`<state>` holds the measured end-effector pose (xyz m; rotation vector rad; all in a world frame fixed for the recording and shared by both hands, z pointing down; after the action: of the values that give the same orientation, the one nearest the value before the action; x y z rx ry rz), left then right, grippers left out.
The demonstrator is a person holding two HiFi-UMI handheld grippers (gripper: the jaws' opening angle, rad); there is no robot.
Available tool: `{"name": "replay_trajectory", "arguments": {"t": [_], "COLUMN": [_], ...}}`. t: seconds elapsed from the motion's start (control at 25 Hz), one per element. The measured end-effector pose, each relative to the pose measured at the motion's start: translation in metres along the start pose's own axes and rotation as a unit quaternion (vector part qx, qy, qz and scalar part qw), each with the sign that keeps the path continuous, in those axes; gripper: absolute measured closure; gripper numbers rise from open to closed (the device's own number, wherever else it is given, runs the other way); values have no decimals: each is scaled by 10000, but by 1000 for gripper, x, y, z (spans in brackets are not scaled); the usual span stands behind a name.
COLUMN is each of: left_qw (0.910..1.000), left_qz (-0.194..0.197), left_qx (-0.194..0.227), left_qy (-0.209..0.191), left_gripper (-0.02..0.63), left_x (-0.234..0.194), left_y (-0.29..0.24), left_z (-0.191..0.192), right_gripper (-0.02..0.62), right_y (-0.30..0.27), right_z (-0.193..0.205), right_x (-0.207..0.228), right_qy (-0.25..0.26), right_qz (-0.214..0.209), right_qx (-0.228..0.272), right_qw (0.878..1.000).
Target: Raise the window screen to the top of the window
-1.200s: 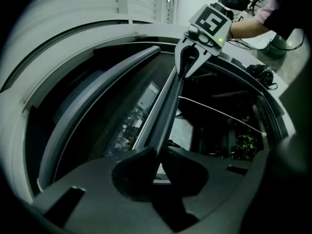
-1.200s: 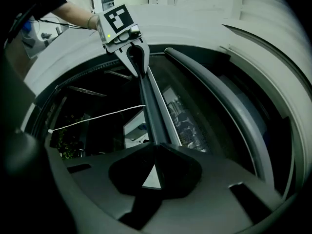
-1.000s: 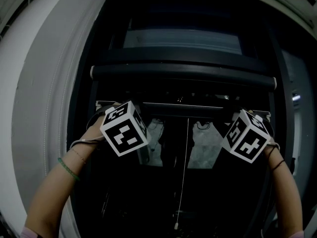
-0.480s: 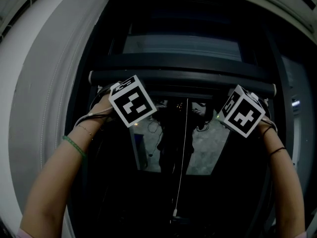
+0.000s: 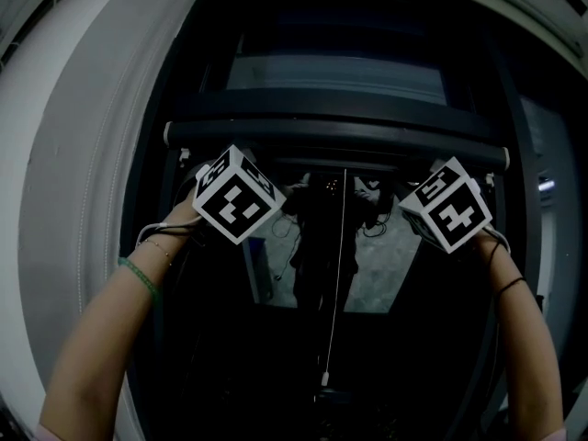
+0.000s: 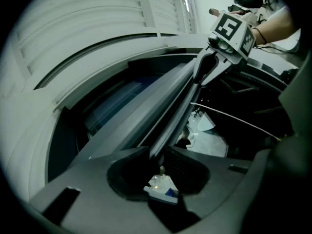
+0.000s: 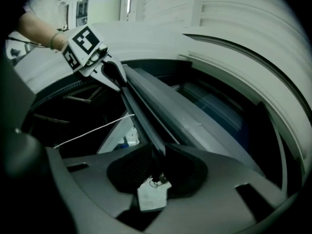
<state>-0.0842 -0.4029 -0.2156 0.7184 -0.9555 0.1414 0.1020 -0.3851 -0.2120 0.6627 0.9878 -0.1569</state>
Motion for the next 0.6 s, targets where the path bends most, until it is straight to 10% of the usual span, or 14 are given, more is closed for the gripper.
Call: {"name": "replay_trajectory", "arguments": {"t": [0.2,0.6], "left_qw": [9921,9641], "left_qz": [61,990], "left_qx": [319,411], "left_qy": [1213,2427], "left_gripper": [528,528], "left_x": [22,142], "left_y": [26,113], "left_z": [-1,31], "right_gripper": [526,528], "right_y": [21,83], "right_z": [-3,0], "right_x": [-25,-134], "right_qy": [-1033,-2262], "right_qz": [5,-371], "right_qx": [402,697], "right_qw": [9938,9709]}}
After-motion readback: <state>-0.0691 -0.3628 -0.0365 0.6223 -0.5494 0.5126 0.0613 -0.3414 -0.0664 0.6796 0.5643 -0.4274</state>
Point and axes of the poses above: the fingertips, and each gripper's own axes: y backward along the fingers, x to its right, z out of its underside, the point moved 1 cm from there along y, backward along the fingers, and after that the axes turned 7 degrees about x, right-handed, at the moved point
